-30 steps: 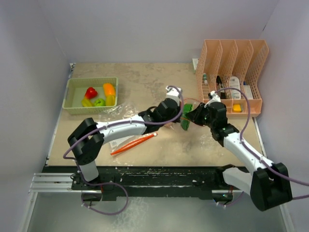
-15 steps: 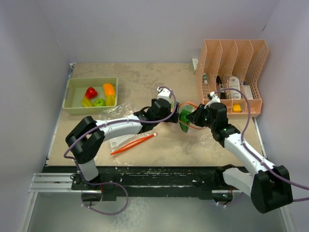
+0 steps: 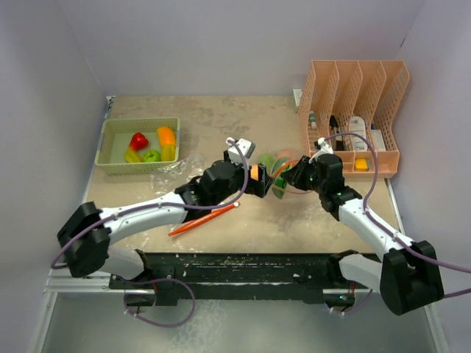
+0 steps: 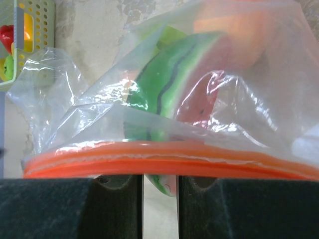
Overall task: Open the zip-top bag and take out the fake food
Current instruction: Pick up the fake fruit from the zipper food storage bag.
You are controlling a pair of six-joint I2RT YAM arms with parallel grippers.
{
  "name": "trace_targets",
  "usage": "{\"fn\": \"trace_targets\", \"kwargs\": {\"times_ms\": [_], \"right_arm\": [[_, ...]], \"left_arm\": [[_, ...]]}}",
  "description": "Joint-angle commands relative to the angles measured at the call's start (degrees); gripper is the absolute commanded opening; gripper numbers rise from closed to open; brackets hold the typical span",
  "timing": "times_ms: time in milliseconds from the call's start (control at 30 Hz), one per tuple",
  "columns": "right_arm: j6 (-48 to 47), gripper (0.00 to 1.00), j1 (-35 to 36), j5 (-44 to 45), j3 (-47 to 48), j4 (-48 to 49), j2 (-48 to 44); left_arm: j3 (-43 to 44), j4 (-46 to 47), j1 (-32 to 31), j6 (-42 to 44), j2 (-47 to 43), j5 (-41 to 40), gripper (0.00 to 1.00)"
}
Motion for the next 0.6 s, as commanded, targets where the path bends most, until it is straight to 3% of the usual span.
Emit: {"fn": "trace_targets", "kwargs": {"times_ms": [0, 133, 567], "right_arm": [[0.81, 0.00, 0.13, -0.37, 1.30, 3.40, -0.02], [1.30, 0.00, 0.13, -1.11, 1.69, 2.47, -2.64], [2.97, 0.00, 0.08, -2.22, 3.57, -2.06, -11.13]], "left_arm": [[-2.06, 6.08, -0.25, 3.42, -7.76, 0.42, 0.99], [-2.21, 4.90, 2.84, 0.30, -5.53, -2.43, 0.99], [15.33, 3.38, 5.07, -0.41, 22.01, 1.53, 0.96]]}}
